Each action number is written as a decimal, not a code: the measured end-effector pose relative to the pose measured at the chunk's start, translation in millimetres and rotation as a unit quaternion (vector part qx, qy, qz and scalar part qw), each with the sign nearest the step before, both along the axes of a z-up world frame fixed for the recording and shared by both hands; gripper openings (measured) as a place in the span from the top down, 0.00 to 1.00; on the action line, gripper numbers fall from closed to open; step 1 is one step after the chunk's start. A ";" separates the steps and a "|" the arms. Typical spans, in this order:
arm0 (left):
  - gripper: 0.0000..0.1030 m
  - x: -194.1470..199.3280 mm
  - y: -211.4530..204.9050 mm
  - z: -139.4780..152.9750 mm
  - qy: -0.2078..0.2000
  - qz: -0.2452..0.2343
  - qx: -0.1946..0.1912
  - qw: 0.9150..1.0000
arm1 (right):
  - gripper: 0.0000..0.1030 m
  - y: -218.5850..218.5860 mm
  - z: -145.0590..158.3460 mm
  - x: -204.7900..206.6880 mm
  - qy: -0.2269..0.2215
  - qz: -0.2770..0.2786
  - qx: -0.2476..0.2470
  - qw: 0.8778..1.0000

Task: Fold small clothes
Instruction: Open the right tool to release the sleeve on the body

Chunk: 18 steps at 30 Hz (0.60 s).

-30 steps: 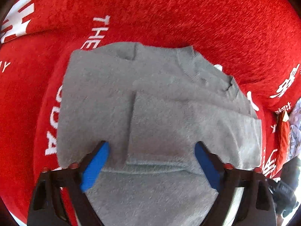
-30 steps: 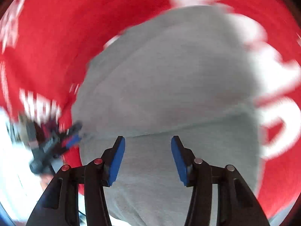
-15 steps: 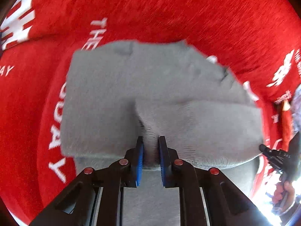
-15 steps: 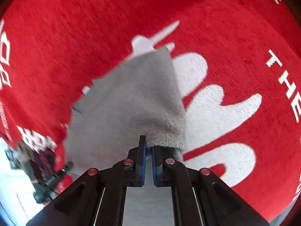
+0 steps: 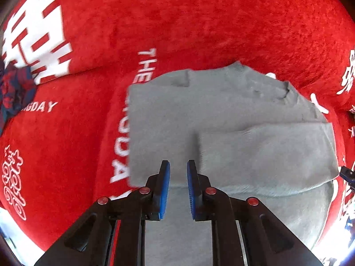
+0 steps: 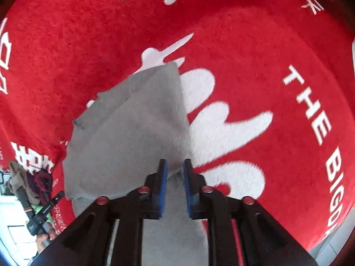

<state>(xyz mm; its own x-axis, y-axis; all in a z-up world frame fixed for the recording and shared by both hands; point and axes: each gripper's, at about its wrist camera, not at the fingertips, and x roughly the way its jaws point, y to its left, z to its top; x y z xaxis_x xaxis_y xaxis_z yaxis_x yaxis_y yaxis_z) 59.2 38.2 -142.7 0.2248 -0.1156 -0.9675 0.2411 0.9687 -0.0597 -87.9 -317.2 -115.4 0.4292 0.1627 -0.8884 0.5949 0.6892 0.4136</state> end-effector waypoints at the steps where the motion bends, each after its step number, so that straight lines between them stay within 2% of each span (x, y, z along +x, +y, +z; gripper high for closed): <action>1: 0.83 1.4 -5.1 -1.3 0.000 -0.001 -0.003 1.000 | 0.79 -2.9 -3.4 5.7 0.001 0.001 0.003 1.000; 5: 0.83 2.5 -27.8 -7.4 0.004 -0.008 -0.021 1.000 | 0.76 -15.3 -26.2 16.9 0.013 -0.006 0.055 0.998; 7: 0.83 1.2 -37.6 -9.6 0.005 -0.017 -0.021 1.000 | 0.74 -22.7 -33.5 14.5 0.003 -0.018 0.094 0.995; 8: 0.83 0.1 -41.8 -12.5 0.006 -0.024 -0.012 1.000 | 0.78 -25.3 -33.8 12.8 -0.006 -0.020 0.109 0.994; 9: 0.83 -1.0 -45.7 -17.2 0.007 -0.032 0.005 0.999 | 0.87 -26.3 -31.7 10.8 -0.018 -0.015 0.119 0.993; 11: 0.83 -4.2 -48.6 -27.2 0.007 -0.043 0.030 0.999 | 0.88 -23.1 -26.3 11.0 -0.016 0.013 0.093 0.995; 13: 0.83 -7.8 -49.2 -27.4 -0.008 -0.053 0.028 0.998 | 0.88 -17.6 -29.1 13.0 0.021 0.042 0.043 0.998; 14: 0.83 -8.3 -49.9 -26.9 -0.005 -0.056 0.032 0.998 | 0.88 -16.1 -29.3 12.7 0.018 0.049 0.035 0.998; 17: 0.83 -9.4 -48.4 -22.1 0.005 -0.050 0.040 0.998 | 0.87 -11.7 -23.5 10.9 0.023 0.040 0.018 0.999; 18: 0.83 -10.3 -47.4 -20.6 0.009 -0.049 0.041 0.998 | 0.81 -11.4 -22.0 8.9 0.025 0.034 0.017 0.999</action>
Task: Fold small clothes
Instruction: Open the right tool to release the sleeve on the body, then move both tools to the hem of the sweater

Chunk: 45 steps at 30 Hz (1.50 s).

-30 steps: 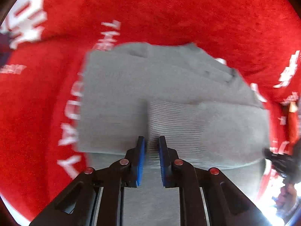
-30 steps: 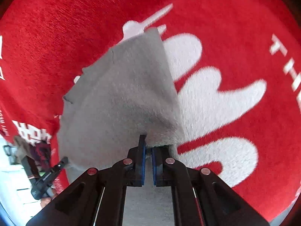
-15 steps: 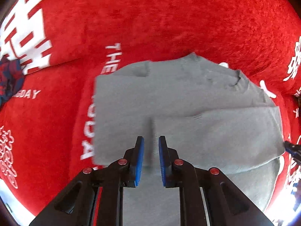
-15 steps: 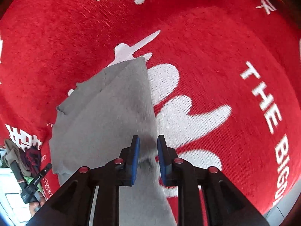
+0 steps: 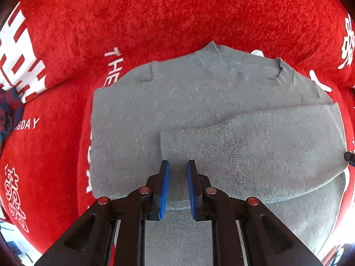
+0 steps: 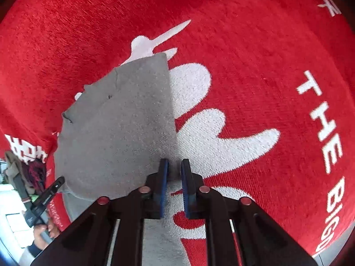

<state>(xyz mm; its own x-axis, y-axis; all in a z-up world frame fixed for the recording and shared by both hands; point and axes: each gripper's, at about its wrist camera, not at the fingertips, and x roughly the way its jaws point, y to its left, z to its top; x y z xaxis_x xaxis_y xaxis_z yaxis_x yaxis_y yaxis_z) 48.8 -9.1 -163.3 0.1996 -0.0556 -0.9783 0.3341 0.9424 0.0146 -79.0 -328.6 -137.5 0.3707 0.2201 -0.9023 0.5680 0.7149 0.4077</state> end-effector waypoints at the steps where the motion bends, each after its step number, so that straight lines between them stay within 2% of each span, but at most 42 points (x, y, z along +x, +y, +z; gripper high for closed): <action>1: 0.83 -1.3 1.2 2.1 0.002 0.000 0.003 1.000 | 0.78 1.1 3.1 -3.6 0.005 -0.010 -0.002 1.000; 5: 0.83 -9.0 4.6 9.0 0.011 -0.001 0.015 1.000 | 0.76 9.4 19.9 -17.5 0.000 -0.012 -0.010 1.000; 9: 0.83 -21.0 8.8 14.5 0.027 0.000 0.021 0.999 | 0.47 24.6 33.7 -31.7 -0.001 -0.003 -0.015 1.000; 10: 0.83 -25.5 9.7 16.3 0.029 -0.001 0.023 0.999 | 0.47 28.1 35.2 -34.1 -0.003 -0.003 -0.011 1.000; 11: 0.75 -29.3 10.4 17.7 0.031 -0.001 0.021 0.999 | 0.47 32.5 36.6 -36.9 -0.004 -0.002 -0.005 1.000; 12: 0.58 -33.3 11.2 19.5 0.033 0.000 0.020 0.999 | 0.46 37.0 37.5 -39.1 -0.004 -0.001 0.000 1.000; 13: 0.01 -35.4 11.7 20.9 0.032 0.004 0.022 0.999 | 0.41 41.2 37.6 -40.2 -0.005 0.000 0.003 1.000; 15: 0.01 -43.4 11.8 28.7 0.005 0.009 0.038 0.999 | 0.31 51.9 38.9 -42.3 -0.007 0.008 0.007 1.000; 16: 0.01 -47.0 10.0 28.3 0.005 0.000 0.046 0.999 | 0.29 56.7 39.3 -42.5 -0.008 0.012 0.007 1.000; 20: 0.01 -51.2 11.3 24.2 0.024 -0.003 0.038 0.999 | 0.24 76.8 39.1 -44.9 -0.005 0.030 0.010 0.999; 27: 0.01 -45.0 28.1 17.1 0.065 0.006 0.022 0.998 | 0.24 110.0 40.7 -51.6 0.004 0.049 0.006 0.999; 38: 0.01 -70.2 32.7 19.9 0.059 -0.042 0.016 0.997 | 0.24 129.6 36.1 -72.1 0.015 0.023 0.012 1.000; 45: 0.01 -102.7 31.3 28.1 0.053 -0.022 0.016 0.998 | 0.24 123.4 32.7 -84.4 0.018 0.033 0.031 0.999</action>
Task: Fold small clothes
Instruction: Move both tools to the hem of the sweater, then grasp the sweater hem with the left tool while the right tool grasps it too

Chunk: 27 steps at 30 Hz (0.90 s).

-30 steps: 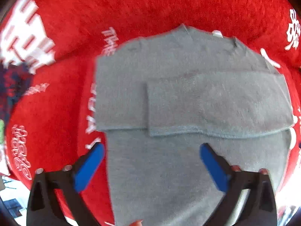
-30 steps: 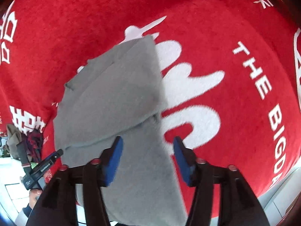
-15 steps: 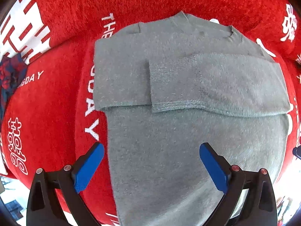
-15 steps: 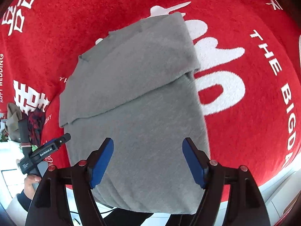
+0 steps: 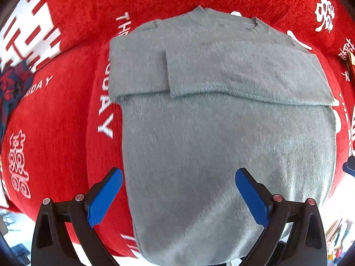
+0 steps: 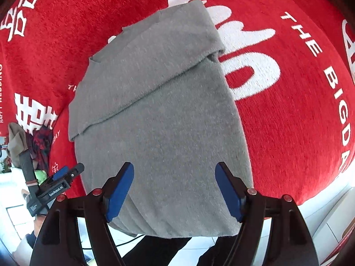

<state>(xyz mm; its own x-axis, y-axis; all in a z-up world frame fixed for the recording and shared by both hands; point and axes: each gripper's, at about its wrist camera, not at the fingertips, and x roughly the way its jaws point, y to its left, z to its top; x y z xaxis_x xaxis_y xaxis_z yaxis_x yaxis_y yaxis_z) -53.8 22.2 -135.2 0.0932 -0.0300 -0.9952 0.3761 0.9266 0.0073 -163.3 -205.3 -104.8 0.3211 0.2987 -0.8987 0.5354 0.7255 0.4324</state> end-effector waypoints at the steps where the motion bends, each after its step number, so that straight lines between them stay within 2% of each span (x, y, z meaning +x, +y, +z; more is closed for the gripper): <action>1: 0.01 -4.4 -0.3 0.1 0.000 0.005 0.002 1.000 | 0.24 -2.8 -0.8 -2.3 -0.004 0.000 0.005 1.000; 7: 0.01 -54.3 -7.1 3.4 -0.012 0.030 0.011 0.999 | 0.24 -26.2 -10.7 -31.8 -0.024 0.006 0.040 0.999; 10: 0.01 -85.2 -9.9 2.7 -0.014 0.048 0.013 0.999 | 0.24 -34.9 -20.5 -52.0 -0.014 0.018 0.060 0.998; 17: 0.01 -137.2 -8.4 -10.7 0.018 0.091 0.031 0.995 | 0.23 -31.7 -53.2 -88.1 0.027 0.056 0.080 0.995; 22: 0.01 -156.9 -3.0 -13.0 0.023 0.087 0.044 0.995 | 0.23 -18.8 -65.6 -100.5 0.036 0.070 0.098 0.992; 27: 0.01 -160.6 6.6 -18.4 0.027 0.084 0.043 0.995 | 0.23 -9.3 -69.8 -102.9 0.034 0.076 0.097 0.992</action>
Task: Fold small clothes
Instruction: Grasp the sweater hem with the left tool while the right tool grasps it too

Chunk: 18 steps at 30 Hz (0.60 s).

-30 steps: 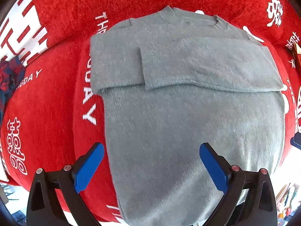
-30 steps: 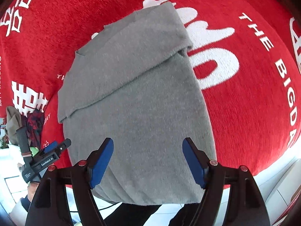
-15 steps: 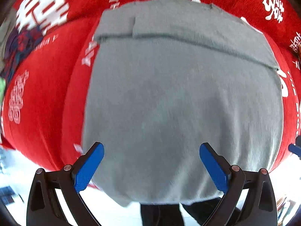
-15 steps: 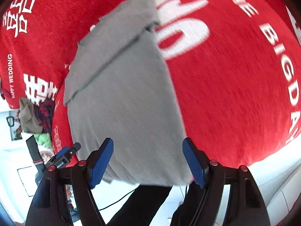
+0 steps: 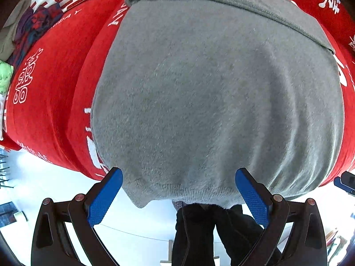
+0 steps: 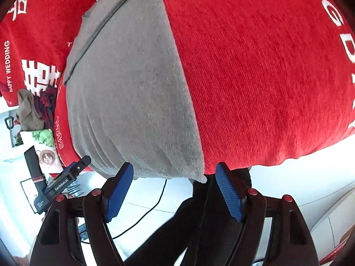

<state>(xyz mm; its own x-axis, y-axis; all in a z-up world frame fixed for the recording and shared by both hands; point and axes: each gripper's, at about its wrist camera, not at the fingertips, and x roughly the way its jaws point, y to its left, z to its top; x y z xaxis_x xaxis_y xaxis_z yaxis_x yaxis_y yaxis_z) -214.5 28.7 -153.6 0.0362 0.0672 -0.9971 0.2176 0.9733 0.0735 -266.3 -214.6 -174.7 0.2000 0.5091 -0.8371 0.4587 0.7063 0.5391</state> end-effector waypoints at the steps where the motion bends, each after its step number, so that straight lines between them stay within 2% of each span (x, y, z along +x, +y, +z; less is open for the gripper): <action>1: 0.01 -1.8 2.5 -1.5 0.002 -0.003 0.001 1.000 | 0.23 2.1 0.7 0.0 -0.002 -0.001 -0.001 1.000; 9: 0.01 -9.6 22.6 -5.7 -0.002 -0.020 -0.004 1.000 | 0.23 20.9 -0.6 1.3 -0.004 -0.002 -0.011 1.000; 14: 0.01 -18.6 58.5 -5.4 -0.004 -0.010 -0.026 1.000 | 0.23 32.5 -6.7 -2.3 0.001 0.000 -0.014 1.000; 18: 0.01 -30.1 88.2 -17.0 -0.001 0.005 -0.053 0.999 | 0.23 43.2 -19.7 -8.2 0.009 0.018 -0.029 0.999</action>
